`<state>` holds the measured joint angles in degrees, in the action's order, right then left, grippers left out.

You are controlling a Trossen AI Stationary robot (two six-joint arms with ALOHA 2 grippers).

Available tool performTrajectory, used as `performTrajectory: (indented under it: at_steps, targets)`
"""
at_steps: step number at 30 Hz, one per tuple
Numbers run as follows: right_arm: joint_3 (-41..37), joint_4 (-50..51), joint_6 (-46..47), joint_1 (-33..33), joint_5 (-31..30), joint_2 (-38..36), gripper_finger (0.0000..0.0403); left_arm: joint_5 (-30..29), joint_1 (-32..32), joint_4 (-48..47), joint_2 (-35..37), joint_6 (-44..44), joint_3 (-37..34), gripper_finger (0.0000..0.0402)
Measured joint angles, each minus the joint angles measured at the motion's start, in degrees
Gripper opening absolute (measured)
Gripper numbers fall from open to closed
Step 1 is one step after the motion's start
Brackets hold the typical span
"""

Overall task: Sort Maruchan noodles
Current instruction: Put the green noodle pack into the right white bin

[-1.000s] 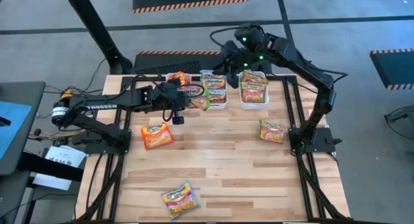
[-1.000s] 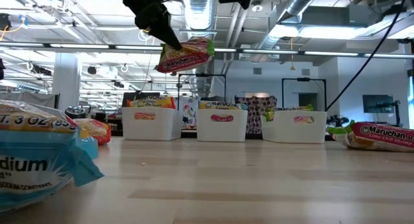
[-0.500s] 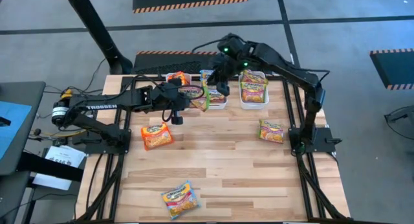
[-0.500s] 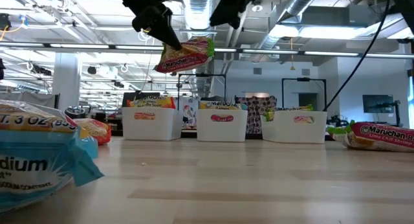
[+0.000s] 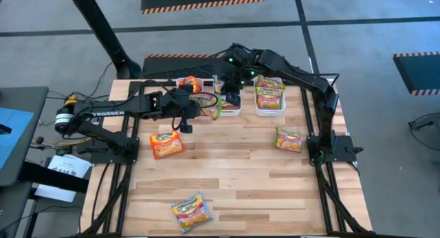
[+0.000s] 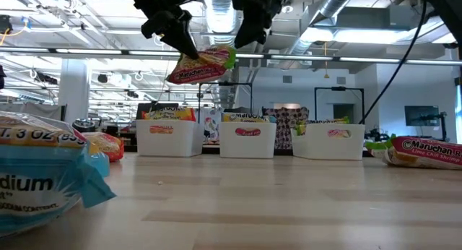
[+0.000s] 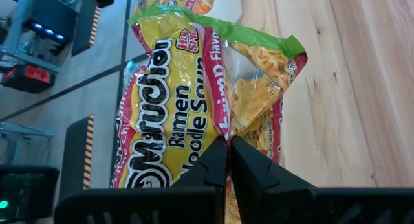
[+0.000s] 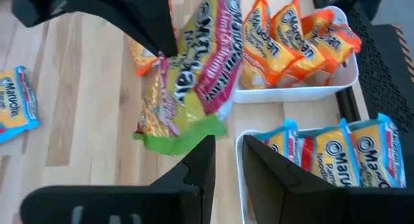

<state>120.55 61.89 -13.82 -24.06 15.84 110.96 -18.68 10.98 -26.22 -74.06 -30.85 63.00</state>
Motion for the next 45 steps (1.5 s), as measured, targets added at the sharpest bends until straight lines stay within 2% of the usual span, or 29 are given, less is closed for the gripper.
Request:
performTrajectory:
  at_steps: [10, 20, 24, 33, 41, 45]
  targets:
    - [0.0, -0.2, 3.2, 0.0, 0.1, 0.0, 0.0114, 0.0, 0.0, -0.1, 0.0, -0.2, 0.0, 0.0]
    - [0.0, -0.7, 3.4, 0.1, 0.9, 0.0, 0.0222, 0.0, 0.0, -0.1, 0.0, -2.7, 0.0, 0.0]
    - [0.1, -2.3, 4.2, 0.0, 4.8, 0.5, 0.025, 0.0, 0.0, 0.0, 0.0, -5.3, 0.0, 0.0]
    - [-0.2, -1.8, 9.5, -0.5, 9.7, 2.8, 0.0255, -1.2, 0.0, 2.4, -0.1, -6.1, 0.0, 0.0]
    - [0.0, -2.5, 10.9, 0.1, 9.7, 4.6, 0.0255, -1.2, 0.0, 3.9, -0.1, -7.7, 0.0, 0.0]
    - [0.0, -2.5, 12.3, 0.2, 7.1, 4.6, 0.0248, -1.3, 0.0, 4.5, -0.1, -7.7, 0.0, 0.0]
